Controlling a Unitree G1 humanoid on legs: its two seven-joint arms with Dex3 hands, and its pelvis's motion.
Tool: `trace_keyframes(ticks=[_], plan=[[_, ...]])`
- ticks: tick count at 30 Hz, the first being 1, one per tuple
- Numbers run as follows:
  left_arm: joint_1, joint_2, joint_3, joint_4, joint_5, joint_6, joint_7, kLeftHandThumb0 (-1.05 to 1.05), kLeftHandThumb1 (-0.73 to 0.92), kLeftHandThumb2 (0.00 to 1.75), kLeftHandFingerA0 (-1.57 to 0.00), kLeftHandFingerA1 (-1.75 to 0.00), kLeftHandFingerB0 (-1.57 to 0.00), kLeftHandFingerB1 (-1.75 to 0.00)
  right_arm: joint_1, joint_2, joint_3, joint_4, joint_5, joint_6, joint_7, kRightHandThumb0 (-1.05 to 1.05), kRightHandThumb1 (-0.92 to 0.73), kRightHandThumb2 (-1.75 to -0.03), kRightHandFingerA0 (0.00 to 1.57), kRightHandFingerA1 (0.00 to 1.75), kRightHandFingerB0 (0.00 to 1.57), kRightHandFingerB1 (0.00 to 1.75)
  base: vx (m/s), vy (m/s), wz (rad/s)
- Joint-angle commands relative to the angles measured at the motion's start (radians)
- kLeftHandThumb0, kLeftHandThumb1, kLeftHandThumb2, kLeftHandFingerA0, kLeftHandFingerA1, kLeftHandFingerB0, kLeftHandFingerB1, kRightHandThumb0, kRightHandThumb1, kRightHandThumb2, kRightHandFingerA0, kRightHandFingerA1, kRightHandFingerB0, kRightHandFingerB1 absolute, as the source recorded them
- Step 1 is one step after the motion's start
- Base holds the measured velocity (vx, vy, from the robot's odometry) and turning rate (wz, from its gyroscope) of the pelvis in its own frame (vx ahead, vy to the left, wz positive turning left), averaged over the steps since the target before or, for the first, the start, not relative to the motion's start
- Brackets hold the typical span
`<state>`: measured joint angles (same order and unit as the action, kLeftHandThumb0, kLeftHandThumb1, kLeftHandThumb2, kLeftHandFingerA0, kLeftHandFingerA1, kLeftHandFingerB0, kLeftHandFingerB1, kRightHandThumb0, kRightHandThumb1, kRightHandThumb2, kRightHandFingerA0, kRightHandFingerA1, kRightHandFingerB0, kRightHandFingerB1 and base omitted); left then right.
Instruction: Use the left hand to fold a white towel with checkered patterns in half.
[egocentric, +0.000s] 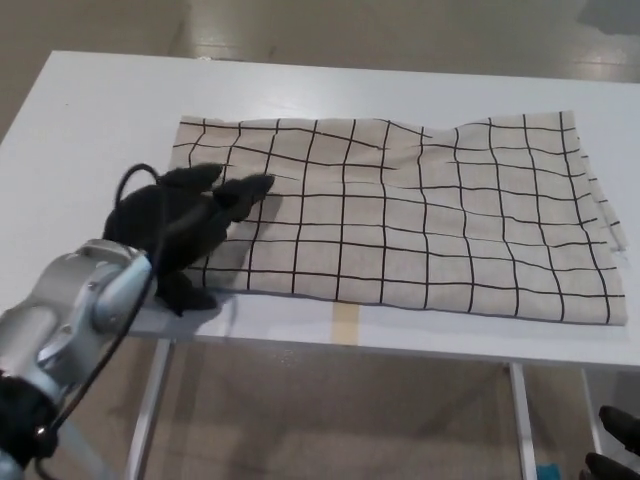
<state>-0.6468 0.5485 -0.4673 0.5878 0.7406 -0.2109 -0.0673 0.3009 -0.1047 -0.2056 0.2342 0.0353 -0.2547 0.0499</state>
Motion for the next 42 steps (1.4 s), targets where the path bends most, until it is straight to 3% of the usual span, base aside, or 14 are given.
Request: trace_keyframes(ticks=[1, 24, 25, 27, 28, 29, 30, 31, 36, 37, 38, 42], plan=[[-0.078, -0.042, -0.066, 0.142, 0.103, 0.069, 0.057, -0.29, 0.43, 0.60, 0.00, 0.00, 0.00, -0.01, 0.009, -0.015, 0.007, 0.018, -0.018, -0.056, 0.000, -0.22, -0.65, -0.59, 0.46, 0.53, 0.43, 0.46, 0.00, 0.000, 0.00], [-0.119, -0.112, -0.154, 0.285, 0.136, 0.099, 0.141, -0.28, 0.44, 0.60, 0.00, -0.01, 0.00, -0.07, 0.038, -0.003, 0.000, 0.008, -0.015, -0.063, -0.007, -0.23, -0.67, -0.60, 0.46, 0.53, 0.43, 0.46, 0.00, 0.000, 0.00], [-0.132, -0.130, -0.186, 0.326, 0.177, 0.135, 0.176, -0.36, 0.51, 0.56, -0.21, -0.29, -0.25, -0.31, 0.044, -0.001, 0.002, 0.004, -0.017, -0.064, -0.009, -0.23, -0.66, -0.60, 0.46, 0.53, 0.43, 0.45, 0.00, 0.000, 0.00], [-0.154, -0.157, -0.239, 0.394, 0.236, 0.189, 0.233, -0.36, 0.51, 0.56, -0.21, -0.29, -0.25, -0.31, 0.053, 0.002, 0.004, -0.002, -0.020, -0.065, -0.011, -0.23, -0.66, -0.60, 0.46, 0.53, 0.43, 0.45, 0.00, 0.000, 0.00], [-0.159, -0.182, -0.250, 0.436, 0.236, 0.215, 0.262, -0.36, 0.53, 0.56, -0.72, -0.75, -0.77, -0.68, 0.057, 0.004, 0.004, -0.003, -0.015, -0.065, -0.008, -0.22, -0.66, -0.60, 0.46, 0.54, 0.42, 0.45, 0.00, 0.000, 0.00], [-0.164, -0.213, -0.262, 0.486, 0.238, 0.247, 0.296, -0.36, 0.53, 0.56, -0.72, -0.75, -0.77, -0.68, 0.061, 0.007, 0.003, -0.005, -0.009, -0.064, -0.004, -0.22, -0.66, -0.60, 0.46, 0.54, 0.42, 0.45, 0.00, 0.000, 0.00], [-0.164, -0.230, -0.265, 0.517, 0.230, 0.255, 0.323, -0.37, 0.51, 0.58, -0.78, -1.05, -0.86, -0.76, 0.065, 0.009, 0.003, -0.009, -0.006, -0.061, -0.003, -0.22, -0.66, -0.60, 0.46, 0.54, 0.42, 0.45, 0.00, 0.000, 0.00], [-0.160, -0.240, -0.264, 0.534, 0.221, 0.252, 0.351, -0.33, 0.52, 0.58, -0.78, -1.54, -0.99, -0.72, 0.062, 0.009, 0.003, -0.010, -0.005, -0.058, -0.004, -0.22, -0.66, -0.60, 0.46, 0.54, 0.42, 0.45, 0.00, 0.000, 0.00], [-0.167, -0.265, -0.271, 0.592, 0.205, 0.247, 0.414, -0.33, 0.52, 0.58, -0.78, -1.54, -0.99, -0.72, 0.058, 0.011, 0.002, -0.011, -0.004, -0.053, -0.005, -0.22, -0.66, -0.60, 0.46, 0.54, 0.42, 0.45, 0.00, 0.000, 0.00], [-0.165, -0.266, -0.276, 0.599, 0.203, 0.250, 0.388, -0.33, 0.62, 0.55, -0.68, -1.73, -0.59, -1.58, 0.053, 0.007, 0.003, -0.014, -0.002, -0.052, 0.001, -0.22, -0.66, -0.60, 0.46, 0.54, 0.42, 0.45, 0.00, 0.000, 0.00], [-0.165, -0.265, -0.276, 0.602, 0.200, 0.248, 0.378, -0.30, 0.59, 0.52, -0.62, -1.71, -0.53, -1.57, 0.049, 0.005, 0.004, -0.014, -0.005, -0.051, 0.001, -0.22, -0.66, -0.60, 0.46, 0.54, 0.42, 0.45, 0.00, 0.000, 0.00], [-0.158, -0.244, -0.265, 0.614, 0.177, 0.220, 0.390, -0.27, 0.60, 0.51, -0.64, -1.72, -0.50, -1.59, 0.042, -0.006, 0.011, -0.003, -0.022, -0.065, 0.003, -0.22, -0.66, -0.60, 0.46, 0.54, 0.43, 0.46, 0.00, 0.000, 0.00]])
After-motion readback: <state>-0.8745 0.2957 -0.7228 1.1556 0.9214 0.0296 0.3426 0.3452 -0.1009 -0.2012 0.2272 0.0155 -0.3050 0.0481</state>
